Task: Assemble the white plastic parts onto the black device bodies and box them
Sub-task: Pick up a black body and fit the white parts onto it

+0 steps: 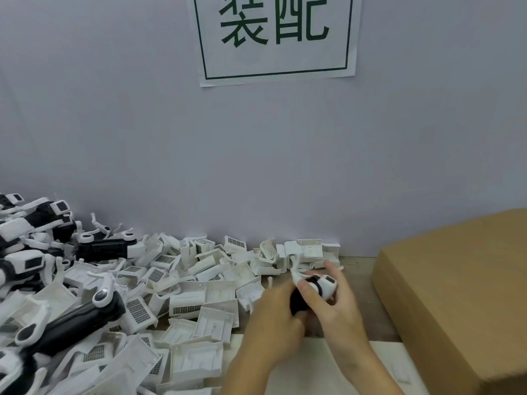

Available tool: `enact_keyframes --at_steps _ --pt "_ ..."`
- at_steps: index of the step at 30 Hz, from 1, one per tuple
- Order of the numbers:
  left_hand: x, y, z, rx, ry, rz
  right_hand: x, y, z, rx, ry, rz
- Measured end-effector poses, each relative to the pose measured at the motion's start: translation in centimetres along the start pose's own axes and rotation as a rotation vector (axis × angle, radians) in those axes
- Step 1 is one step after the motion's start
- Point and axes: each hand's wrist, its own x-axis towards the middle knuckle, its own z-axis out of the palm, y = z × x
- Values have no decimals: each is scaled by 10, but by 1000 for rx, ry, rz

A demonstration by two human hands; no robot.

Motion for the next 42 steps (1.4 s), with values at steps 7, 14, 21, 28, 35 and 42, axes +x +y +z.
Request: enact_keyframes --at_steps 7,14,21,28,35,42 --pt "1 -2 8 61 -67 50 6 0 3 -135 305 -87" --pt "5 1 13 25 154 120 2 -1 10 29 335 -97" --pt "14 6 -17 -1339 461 -452 4 0 9 49 325 5" --pt "12 7 -21 -1460 315 -401 2 -1 14 26 -42 226" --pt "11 -1 -15 -1217 243 -494 -8 -5 19 94 -344 201" --pt "8 3 -1 -1116 207 -495 -6 0 25 116 -262 183"
